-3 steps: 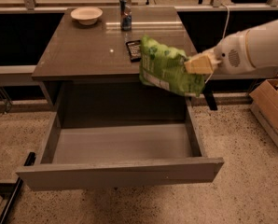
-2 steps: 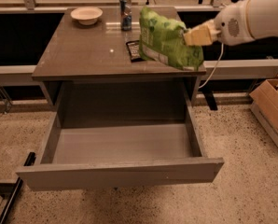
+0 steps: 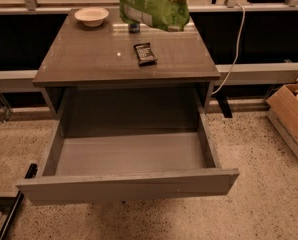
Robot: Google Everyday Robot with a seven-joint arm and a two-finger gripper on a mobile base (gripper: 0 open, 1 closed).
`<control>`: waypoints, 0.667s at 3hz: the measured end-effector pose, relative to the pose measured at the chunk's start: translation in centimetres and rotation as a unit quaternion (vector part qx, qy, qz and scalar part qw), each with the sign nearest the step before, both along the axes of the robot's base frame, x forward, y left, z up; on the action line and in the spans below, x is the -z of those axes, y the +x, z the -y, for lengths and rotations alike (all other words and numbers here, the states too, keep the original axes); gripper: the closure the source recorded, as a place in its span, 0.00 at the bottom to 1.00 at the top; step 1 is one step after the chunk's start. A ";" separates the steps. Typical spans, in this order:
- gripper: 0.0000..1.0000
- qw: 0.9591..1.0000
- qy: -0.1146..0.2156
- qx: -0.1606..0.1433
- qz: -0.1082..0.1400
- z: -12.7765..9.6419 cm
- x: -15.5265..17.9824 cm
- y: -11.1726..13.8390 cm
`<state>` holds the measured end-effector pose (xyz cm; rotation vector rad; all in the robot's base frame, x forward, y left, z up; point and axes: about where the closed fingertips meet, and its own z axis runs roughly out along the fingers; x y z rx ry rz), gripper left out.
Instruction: Pick green rice chip bag from top drawer and place on counter
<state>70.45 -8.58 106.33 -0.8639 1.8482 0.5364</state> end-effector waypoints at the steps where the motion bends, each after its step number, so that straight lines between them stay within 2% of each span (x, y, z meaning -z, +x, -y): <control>1: 1.00 0.999 0.008 -0.044 -0.003 -5.0 -0.8 2.5; 2: 1.00 0.996 0.013 -0.082 -0.023 -9.6 0.4 3.7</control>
Offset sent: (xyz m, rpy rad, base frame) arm 0.0607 0.1453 -0.0087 0.0371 0.0946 0.2551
